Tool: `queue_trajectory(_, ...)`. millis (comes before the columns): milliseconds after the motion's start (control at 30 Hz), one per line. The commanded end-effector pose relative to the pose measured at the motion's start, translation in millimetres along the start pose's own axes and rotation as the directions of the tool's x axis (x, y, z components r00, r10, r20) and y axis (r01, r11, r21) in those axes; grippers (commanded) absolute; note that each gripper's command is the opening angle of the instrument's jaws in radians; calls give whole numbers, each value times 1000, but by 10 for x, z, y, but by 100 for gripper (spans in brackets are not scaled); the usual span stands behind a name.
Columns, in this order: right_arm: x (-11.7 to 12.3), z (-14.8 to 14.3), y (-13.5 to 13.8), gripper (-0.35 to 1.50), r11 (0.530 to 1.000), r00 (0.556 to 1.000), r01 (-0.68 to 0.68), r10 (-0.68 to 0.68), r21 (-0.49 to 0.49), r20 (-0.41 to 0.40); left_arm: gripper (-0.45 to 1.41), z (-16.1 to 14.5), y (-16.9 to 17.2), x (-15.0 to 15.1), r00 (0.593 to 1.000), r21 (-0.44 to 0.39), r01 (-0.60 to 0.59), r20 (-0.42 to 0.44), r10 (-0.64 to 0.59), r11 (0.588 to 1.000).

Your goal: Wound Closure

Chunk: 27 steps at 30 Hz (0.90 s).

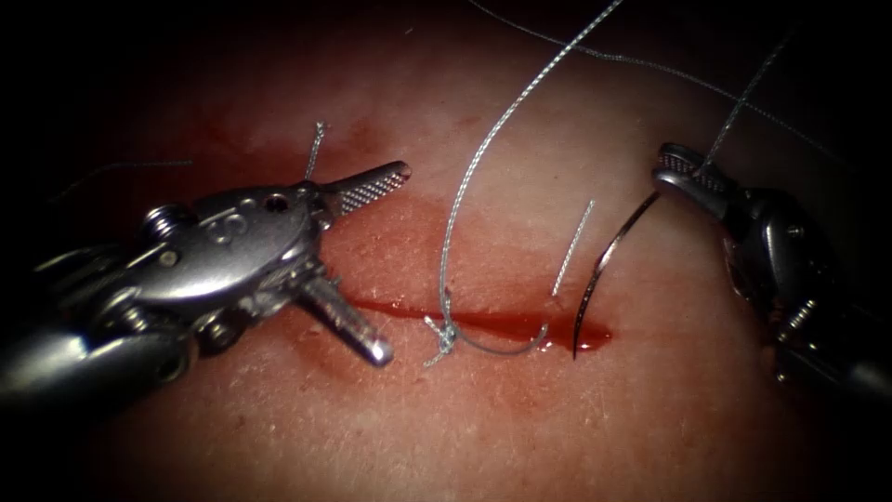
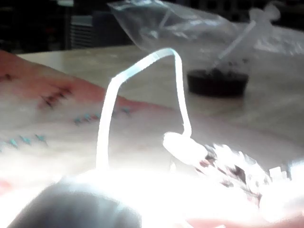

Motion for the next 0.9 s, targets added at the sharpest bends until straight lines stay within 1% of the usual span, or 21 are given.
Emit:
queue_trajectory(33, 19, 14, 7, -35, 1000, 1000, -7, 7, -27, 9, 115, 24, 2, 6, 1000, 47, 19, -6, -19, 999)
queue_trajectory(67, 21, 16, 8, -35, 999, 999, -32, 32, -30, 8, 115, 30, 2, 12, 999, 57, 31, -11, -30, 998)
queue_trajectory(100, 24, 16, 8, -35, 997, 998, -64, 65, -29, 12, 103, 56, 2, 41, 999, 120, 38, -40, -33, 992)
queue_trajectory(133, 24, 12, 7, -35, 998, 998, -65, 65, -27, 2, 88, 71, 3, 63, 998, 158, 34, -61, -24, 987)
queue_trajectory(167, 24, 9, 8, -35, 1000, 999, -16, 16, -3, 35, 70, 84, 6, 86, 997, 198, 15, -83, 1, 980)
queue_trajectory(267, 13, -3, 8, -35, 978, 992, 124, -126, 168, -2, 70, 93, 16, 112, 992, 265, -12, -114, 44, 964)
queue_trajectory(300, 8, -7, 8, -35, 970, 989, 145, -148, 197, -1, 75, 93, 21, 116, 992, 275, -18, -119, 52, 961)
queue_trajectory(333, -5, -15, 6, -35, 957, 987, 154, -159, 248, 2, 87, 93, 25, 120, 990, 293, -23, -126, 62, 956)
queue_trajectory(367, -8, -17, 7, -35, 957, 986, 159, -165, 244, 1, 90, 92, 26, 121, 989, 301, -24, -129, 66, 953)
queue_trajectory(400, -16, -24, 10, -35, 963, 981, 183, -191, 197, 19, 71, 90, 27, 123, 988, 321, -26, -136, 73, 947)
queue_trajectory(433, -18, -27, 12, -35, 970, 978, 197, -205, 140, 44, -2, 89, 26, 125, 988, 325, -24, -139, 73, 945)
queue_trajectory(467, -19, -27, 12, -35, 970, 976, 206, -214, 130, 47, -41, 89, 27, 128, 986, 308, -71, -123, 113, 949)
queue_trajectory(500, -19, -27, 12, -35, 967, 973, 220, -227, 125, 44, -45, 90, 28, 131, 980, 261, -121, -123, 157, 958)
queue_trajectory(533, -21, -27, 12, -35, 940, 946, 319, -323, 120, 19, -45, 95, 33, 138, 964, 121, -167, -189, 188, 979)
queue_trajectory(567, -26, -29, 13, -35, 919, 925, 381, -379, 100, -35, -45, 99, 36, 147, 945, 77, -174, -268, 188, 982)
queue_trajectory(600, -29, -30, 14, -35, 917, 922, 386, -381, 101, -71, -45, 101, 37, 154, 938, 66, -141, -310, 154, 988)
queue_trajectory(667, -37, -31, 18, -35, 918, 914, 386, -369, 86, -168, -45, 102, 41, 166, 933, 65, -110, -337, 125, 992)
queue_trajectory(700, -38, -30, 18, -35, 919, 913, 386, -368, 76, -175, -45, 102, 45, 168, 933, 63, -113, -336, 128, 992)
queue_trajectory(767, -38, -25, 16, -35, 920, 913, 385, -369, 67, -175, -45, 100, 57, 166, 928, -2, -138, -350, 128, 990)
queue_trajectory(833, -39, -19, 13, -35, 917, 910, 388, -368, 86, -190, -45, 94, 76, 161, 910, -108, -162, -400, 107, 981)
queue_trajectory(900, -40, -18, 10, -35, 918, 911, 386, -363, 96, -196, -45, 87, 87, 154, 910, -170, -167, -405, 86, 971)
